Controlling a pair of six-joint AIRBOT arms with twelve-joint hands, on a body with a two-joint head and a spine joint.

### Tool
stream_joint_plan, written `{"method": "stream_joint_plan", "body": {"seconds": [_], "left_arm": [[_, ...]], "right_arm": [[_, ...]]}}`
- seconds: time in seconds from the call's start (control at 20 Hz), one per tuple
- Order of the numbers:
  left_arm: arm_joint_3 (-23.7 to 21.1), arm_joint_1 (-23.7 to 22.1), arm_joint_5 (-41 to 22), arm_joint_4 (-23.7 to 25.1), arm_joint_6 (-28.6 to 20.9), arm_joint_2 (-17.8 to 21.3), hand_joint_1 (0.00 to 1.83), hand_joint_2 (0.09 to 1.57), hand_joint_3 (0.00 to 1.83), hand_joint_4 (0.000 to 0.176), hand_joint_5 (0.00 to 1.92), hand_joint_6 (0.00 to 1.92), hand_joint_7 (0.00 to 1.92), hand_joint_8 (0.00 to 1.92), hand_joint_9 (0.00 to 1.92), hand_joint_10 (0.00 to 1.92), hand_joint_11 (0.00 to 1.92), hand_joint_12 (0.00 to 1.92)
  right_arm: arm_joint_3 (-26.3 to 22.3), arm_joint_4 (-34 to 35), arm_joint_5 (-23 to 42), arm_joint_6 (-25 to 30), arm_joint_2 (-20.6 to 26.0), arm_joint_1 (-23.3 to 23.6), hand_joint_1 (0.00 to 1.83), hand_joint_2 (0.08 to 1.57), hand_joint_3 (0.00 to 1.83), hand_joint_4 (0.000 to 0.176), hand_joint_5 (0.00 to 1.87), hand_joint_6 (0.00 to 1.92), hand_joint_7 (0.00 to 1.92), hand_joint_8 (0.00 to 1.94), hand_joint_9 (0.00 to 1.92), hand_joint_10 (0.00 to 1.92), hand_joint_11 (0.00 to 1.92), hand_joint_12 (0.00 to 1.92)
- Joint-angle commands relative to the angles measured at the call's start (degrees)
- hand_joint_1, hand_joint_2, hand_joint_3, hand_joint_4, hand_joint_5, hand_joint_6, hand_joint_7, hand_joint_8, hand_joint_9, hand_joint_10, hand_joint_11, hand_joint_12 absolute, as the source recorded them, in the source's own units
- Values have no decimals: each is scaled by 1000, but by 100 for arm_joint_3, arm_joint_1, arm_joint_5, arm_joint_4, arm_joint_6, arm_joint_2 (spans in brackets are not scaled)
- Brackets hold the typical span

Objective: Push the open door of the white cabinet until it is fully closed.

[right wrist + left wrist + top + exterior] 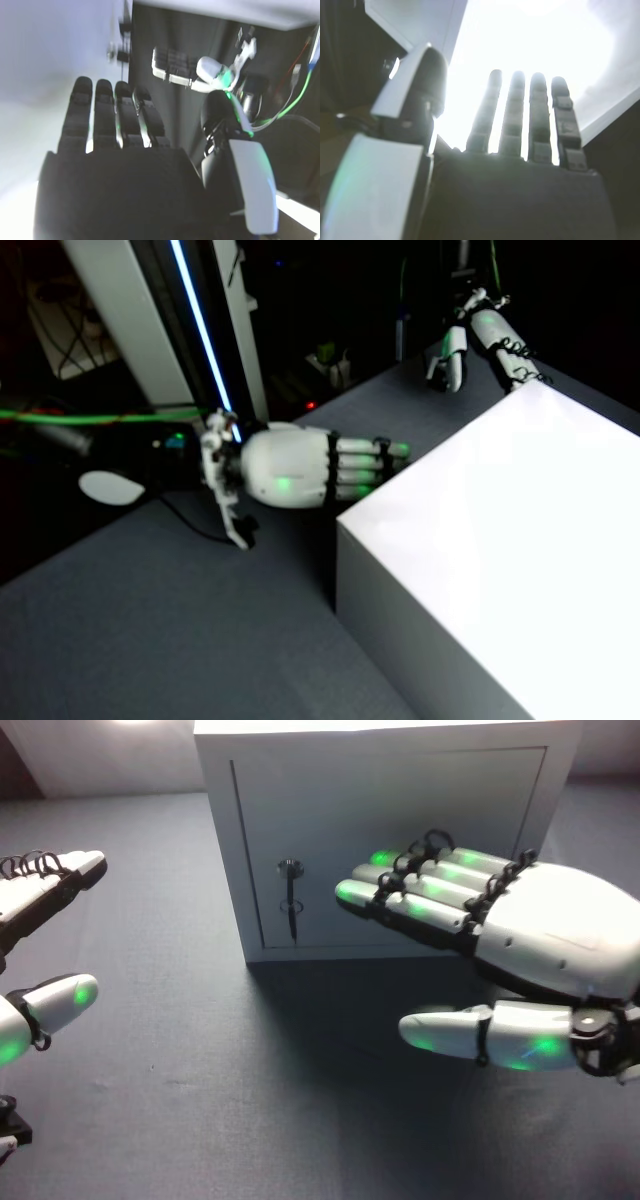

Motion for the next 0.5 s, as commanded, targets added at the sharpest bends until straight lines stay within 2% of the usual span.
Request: {"method": "stream_joint_plan", "body": {"seconds": [0.0, 0.05, 0.2, 0.3, 0.45], "left_arm": [[2, 5, -763, -92, -30, -6, 363, 1434, 0, 0, 0, 0, 0, 0, 0, 0, 0, 0], [-9, 19, -783, -96, -30, -4, 378, 1432, 0, 0, 0, 0, 0, 0, 0, 0, 0, 0], [-27, 42, -861, -131, -31, -1, 324, 1442, 3, 0, 0, 0, 0, 0, 0, 0, 0, 0], [-39, 80, -929, -176, -31, 0, 320, 1439, 1, 0, 0, 0, 0, 0, 0, 0, 0, 0], [-71, 165, -1079, -274, -29, 23, 232, 1445, 3, 0, 0, 0, 0, 0, 0, 0, 0, 0]], "right_arm": [[-60, 6, 863, 130, 117, -31, 67, 1320, 0, 0, 0, 0, 0, 0, 0, 0, 0, 0], [-153, -10, 998, 160, 264, -126, 209, 1333, 0, 0, 23, 8, 24, 8, 22, 9, 0, 0], [-397, 55, 1455, 167, 543, -435, 136, 1378, 15, 0, 0, 0, 0, 0, 0, 0, 2, 1], [-543, 198, 1782, 166, 960, -691, 24, 1386, 12, 0, 0, 0, 0, 0, 0, 0, 16, 10], [-726, 577, 2207, -34, 1360, -1058, 20, 1360, 0, 0, 46, 17, 12, 4, 0, 0, 0, 0]]}}
